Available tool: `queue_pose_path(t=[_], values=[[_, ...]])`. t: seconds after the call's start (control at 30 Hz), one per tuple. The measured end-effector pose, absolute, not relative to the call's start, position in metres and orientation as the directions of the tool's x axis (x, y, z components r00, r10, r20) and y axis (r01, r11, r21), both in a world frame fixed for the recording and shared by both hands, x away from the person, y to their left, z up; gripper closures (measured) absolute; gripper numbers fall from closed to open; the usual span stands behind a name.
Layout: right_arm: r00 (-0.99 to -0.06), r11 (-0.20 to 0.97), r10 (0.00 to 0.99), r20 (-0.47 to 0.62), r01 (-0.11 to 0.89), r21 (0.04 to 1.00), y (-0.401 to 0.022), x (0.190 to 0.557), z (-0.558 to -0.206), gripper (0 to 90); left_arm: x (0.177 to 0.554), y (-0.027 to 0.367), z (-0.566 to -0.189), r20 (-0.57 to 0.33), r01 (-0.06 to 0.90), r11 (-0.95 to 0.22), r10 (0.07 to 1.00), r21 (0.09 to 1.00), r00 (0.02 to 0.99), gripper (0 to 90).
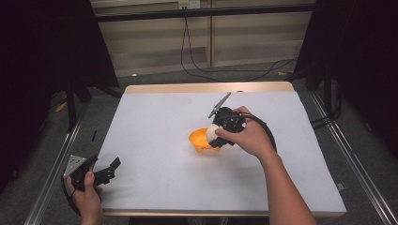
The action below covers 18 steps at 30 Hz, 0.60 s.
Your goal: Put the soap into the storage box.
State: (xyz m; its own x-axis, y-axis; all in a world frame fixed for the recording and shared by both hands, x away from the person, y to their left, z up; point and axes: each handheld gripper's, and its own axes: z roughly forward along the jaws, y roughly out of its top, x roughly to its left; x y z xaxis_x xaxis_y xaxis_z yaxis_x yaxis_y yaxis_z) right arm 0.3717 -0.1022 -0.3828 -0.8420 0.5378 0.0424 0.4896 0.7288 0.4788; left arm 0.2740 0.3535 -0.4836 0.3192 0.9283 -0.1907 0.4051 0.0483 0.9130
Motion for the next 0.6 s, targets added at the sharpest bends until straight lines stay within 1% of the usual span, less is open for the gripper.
queue_pose_path(t=[0.33,0.5,0.6], values=[[-0.837,0.736,0.545,0.038,0.5,0.456,-0.087,0.39,-0.389,24.8,0.276,0.351,-0.484,-0.192,0.419,0.047,0.931,0.907,0.311,0.0],[-0.839,0.738,0.542,0.05,0.504,0.45,-0.082,0.393,-0.389,24.8,0.275,0.352,-0.484,-0.183,0.416,0.039,0.932,0.909,0.312,0.0],[-0.841,0.749,0.537,0.058,0.508,0.425,-0.078,0.396,-0.392,24.8,0.275,0.352,-0.484,-0.181,0.413,0.037,0.932,0.91,0.314,0.0]])
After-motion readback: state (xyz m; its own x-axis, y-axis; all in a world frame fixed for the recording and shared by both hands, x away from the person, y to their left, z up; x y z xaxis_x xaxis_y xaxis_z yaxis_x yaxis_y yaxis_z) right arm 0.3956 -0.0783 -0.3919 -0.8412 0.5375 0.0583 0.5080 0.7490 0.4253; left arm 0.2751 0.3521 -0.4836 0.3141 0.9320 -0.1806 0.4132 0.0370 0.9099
